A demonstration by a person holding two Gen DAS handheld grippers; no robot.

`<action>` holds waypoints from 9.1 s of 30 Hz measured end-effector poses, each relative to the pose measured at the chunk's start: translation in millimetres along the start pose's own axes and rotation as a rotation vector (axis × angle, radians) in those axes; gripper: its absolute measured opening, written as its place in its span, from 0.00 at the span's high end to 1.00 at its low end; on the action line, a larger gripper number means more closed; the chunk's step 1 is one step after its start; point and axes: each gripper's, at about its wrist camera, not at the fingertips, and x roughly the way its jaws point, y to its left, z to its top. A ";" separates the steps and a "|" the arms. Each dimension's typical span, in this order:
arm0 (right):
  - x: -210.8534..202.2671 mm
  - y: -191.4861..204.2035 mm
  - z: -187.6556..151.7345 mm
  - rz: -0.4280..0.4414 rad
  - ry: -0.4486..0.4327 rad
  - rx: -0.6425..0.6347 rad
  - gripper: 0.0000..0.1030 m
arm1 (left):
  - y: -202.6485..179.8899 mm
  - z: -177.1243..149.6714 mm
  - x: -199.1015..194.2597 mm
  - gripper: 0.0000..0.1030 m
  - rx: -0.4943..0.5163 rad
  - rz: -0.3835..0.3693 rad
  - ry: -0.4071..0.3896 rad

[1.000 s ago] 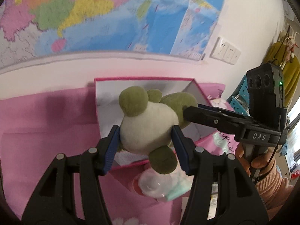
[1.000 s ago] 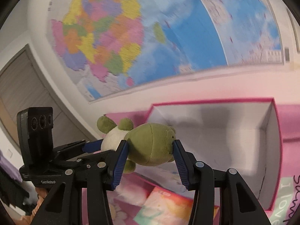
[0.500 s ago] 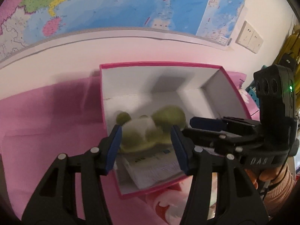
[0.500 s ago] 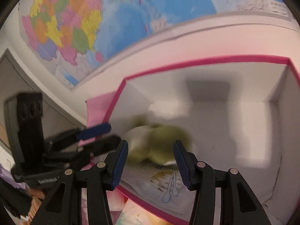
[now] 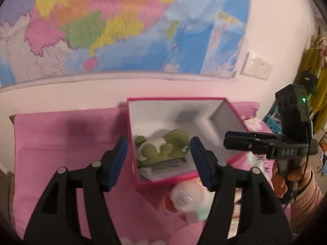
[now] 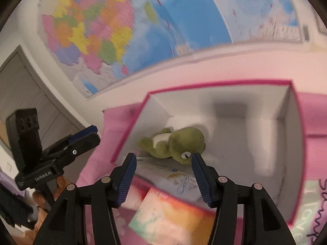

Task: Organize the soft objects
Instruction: 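Grasp the white printed wipes packet with the left tool, then carry the wipes packet with the left tool into the pink box and release, then lower the left tool to the beige plush bear and grasp it, then carry the beige bear with the left tool into the pink box, release, then lower the left tool to the black scrunchie and grasp it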

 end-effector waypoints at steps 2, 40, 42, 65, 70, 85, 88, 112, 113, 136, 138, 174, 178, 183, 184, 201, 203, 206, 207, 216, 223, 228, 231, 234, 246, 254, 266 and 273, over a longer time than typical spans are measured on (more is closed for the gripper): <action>-20.8 5.2 -3.8 0.003 -0.032 -0.025 0.41 | -6.7 -4.7 -13.9 0.34 0.019 -0.023 -0.023; -87.6 6.4 -200.9 0.071 0.133 0.072 0.38 | -74.3 -163.1 35.7 0.34 -0.032 -0.414 0.434; -87.0 8.4 -199.5 0.054 0.122 0.067 0.38 | -74.7 -162.5 37.6 0.34 -0.040 -0.433 0.444; -115.5 9.4 -176.4 0.007 0.003 0.055 0.85 | -101.9 -127.6 -11.3 0.48 0.024 -0.392 0.331; -124.3 4.9 -153.0 0.007 -0.049 0.042 0.85 | -107.9 -96.1 -6.4 0.50 0.021 -0.371 0.295; -111.4 -36.3 -44.0 -0.009 -0.162 0.040 0.85 | -121.4 6.6 57.8 0.51 0.000 -0.232 0.250; -102.9 -44.7 -27.7 -0.018 -0.165 0.043 0.85 | -121.0 19.9 73.7 0.51 -0.009 -0.203 0.260; -55.0 -84.5 -4.1 -0.189 -0.116 0.089 0.62 | -106.2 14.7 149.4 0.50 -0.096 -0.102 0.401; -57.1 -82.1 -5.4 -0.187 -0.117 0.080 0.62 | -106.4 13.6 143.9 0.50 -0.089 -0.099 0.384; -99.1 -68.6 -83.2 -0.160 -0.065 0.020 0.41 | -139.2 -48.5 32.8 0.41 0.150 -0.265 0.179; -97.6 -68.8 -96.9 -0.173 -0.028 0.009 0.39 | -145.0 -58.5 29.5 0.41 0.161 -0.290 0.200; -97.0 -31.4 -226.6 -0.003 0.206 -0.007 0.41 | -168.0 -196.9 1.3 0.44 0.108 -0.518 0.553; -101.7 -32.4 -229.6 0.024 0.195 -0.002 0.61 | -167.6 -193.4 7.9 0.61 0.083 -0.512 0.550; -115.0 -32.2 -231.2 0.043 0.159 -0.001 0.66 | -170.6 -190.3 5.6 0.72 0.086 -0.534 0.540; -118.7 -32.5 -230.3 0.048 0.149 0.003 0.67 | -172.1 -188.8 4.7 0.72 0.090 -0.538 0.533; -161.0 -10.3 -141.0 -0.007 -0.089 -0.150 0.67 | -163.6 -85.0 -6.1 0.72 0.141 -0.498 0.270; -156.7 -10.1 -126.9 -0.013 -0.107 -0.164 0.67 | -159.3 -73.2 -2.9 0.72 0.140 -0.480 0.248; -146.7 -11.4 -106.6 -0.025 -0.129 -0.180 0.67 | -153.5 -53.8 10.2 0.72 0.133 -0.441 0.237; -142.2 -12.3 -99.1 -0.029 -0.135 -0.182 0.67 | -150.6 -46.9 16.5 0.72 0.129 -0.423 0.235; -99.8 -25.4 -46.2 -0.082 -0.152 -0.182 0.67 | -133.0 -10.1 63.3 0.72 0.089 -0.306 0.250; -64.0 -44.9 -25.3 -0.127 -0.118 -0.152 0.66 | -128.1 1.4 108.9 0.72 0.079 -0.198 0.308; -45.5 -57.3 -16.0 -0.157 -0.100 -0.122 0.66 | -128.0 5.0 129.2 0.72 0.092 -0.149 0.329; -38.0 -58.9 -13.9 -0.177 -0.081 -0.132 0.66 | -125.2 4.8 142.5 0.72 0.092 -0.122 0.354; -30.4 -57.4 -15.4 -0.214 -0.056 -0.153 0.64 | -122.5 1.9 150.8 0.72 0.084 -0.097 0.375; -71.7 -51.6 -38.1 -0.206 -0.093 -0.146 0.50 | -115.5 -8.7 108.2 0.72 0.107 -0.111 0.274; -110.7 -52.9 -66.3 -0.124 -0.106 -0.090 0.37 | -123.1 -25.1 52.9 0.62 0.125 -0.227 0.192; -103.9 -64.2 -134.2 -0.137 0.017 -0.003 0.33 | -147.2 -81.0 16.7 0.61 0.161 -0.345 0.222; -92.3 -78.6 -155.8 -0.196 0.056 0.054 0.33 | -152.4 -109.8 24.4 0.61 0.135 -0.369 0.297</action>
